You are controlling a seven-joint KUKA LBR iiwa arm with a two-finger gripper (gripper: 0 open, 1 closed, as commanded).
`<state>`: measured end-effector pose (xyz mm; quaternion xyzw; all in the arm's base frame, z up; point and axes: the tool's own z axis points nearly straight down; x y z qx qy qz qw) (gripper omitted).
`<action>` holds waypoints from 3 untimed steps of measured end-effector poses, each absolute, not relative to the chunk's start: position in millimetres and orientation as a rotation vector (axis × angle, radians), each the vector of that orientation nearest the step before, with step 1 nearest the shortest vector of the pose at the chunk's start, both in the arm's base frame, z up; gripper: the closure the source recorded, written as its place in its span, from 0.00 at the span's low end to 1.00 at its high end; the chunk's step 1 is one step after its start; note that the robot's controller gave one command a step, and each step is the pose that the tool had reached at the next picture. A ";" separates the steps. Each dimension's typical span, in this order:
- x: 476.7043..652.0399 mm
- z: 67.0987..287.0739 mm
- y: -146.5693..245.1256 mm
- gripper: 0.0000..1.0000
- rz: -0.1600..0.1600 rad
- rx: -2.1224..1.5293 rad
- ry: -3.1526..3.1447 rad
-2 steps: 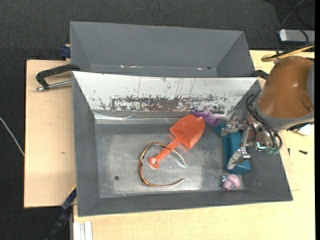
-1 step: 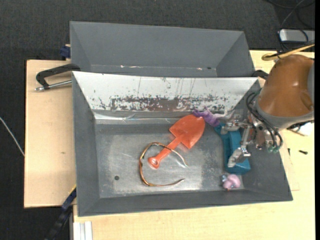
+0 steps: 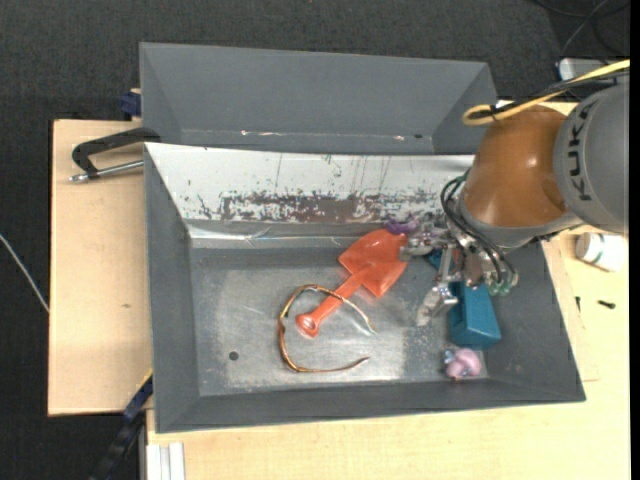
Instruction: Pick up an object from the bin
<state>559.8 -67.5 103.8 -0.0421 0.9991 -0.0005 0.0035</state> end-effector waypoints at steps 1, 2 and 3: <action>553.1 122.4 -32.7 0.00 0.002 -0.268 3.128; 594.5 108.0 -5.0 0.00 0.000 -0.630 3.070; 602.1 73.1 1.5 0.00 0.001 -0.749 3.041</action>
Offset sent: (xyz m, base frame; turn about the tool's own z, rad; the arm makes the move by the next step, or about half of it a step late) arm 0.0408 0.0675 -0.0038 -0.3319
